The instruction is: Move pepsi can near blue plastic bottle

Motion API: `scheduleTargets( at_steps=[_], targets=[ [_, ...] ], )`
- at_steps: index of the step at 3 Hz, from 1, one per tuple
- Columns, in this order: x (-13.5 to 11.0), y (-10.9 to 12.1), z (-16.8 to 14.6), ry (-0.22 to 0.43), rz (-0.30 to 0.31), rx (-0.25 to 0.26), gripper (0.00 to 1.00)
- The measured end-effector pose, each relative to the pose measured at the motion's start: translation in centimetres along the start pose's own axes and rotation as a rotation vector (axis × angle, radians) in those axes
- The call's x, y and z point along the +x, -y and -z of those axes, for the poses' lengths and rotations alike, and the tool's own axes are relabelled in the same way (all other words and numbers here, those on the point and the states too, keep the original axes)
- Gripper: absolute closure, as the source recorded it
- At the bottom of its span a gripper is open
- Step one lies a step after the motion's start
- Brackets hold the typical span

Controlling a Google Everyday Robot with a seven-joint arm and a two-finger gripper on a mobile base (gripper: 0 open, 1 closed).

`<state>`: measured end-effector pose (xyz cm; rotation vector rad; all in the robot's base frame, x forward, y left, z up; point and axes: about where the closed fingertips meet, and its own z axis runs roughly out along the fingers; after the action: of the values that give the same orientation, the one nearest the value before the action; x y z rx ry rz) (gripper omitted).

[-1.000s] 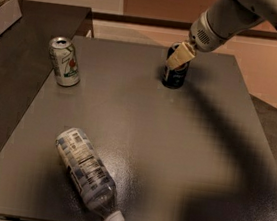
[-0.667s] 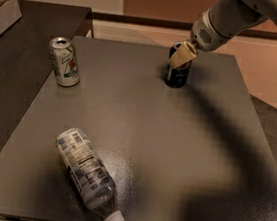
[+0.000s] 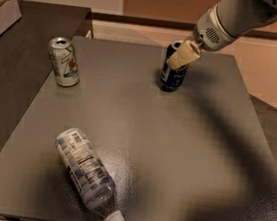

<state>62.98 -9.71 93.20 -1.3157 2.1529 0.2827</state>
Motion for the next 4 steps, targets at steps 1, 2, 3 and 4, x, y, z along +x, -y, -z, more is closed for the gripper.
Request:
scheduleTargets(
  at_steps=[1, 2, 3, 4],
  targets=[
    [-0.4, -3.5, 1.9, 0.056, 0.089, -0.062, 1.00],
    [-0.5, -7.7, 3.2, 0.080, 0.190, -0.136, 1.00],
    [0.1, -11.5, 3.5, 0.074, 0.276, -0.206, 1.00],
    [1.2, -14.6, 3.4, 0.052, 0.338, -0.273, 1.00]
  ],
)
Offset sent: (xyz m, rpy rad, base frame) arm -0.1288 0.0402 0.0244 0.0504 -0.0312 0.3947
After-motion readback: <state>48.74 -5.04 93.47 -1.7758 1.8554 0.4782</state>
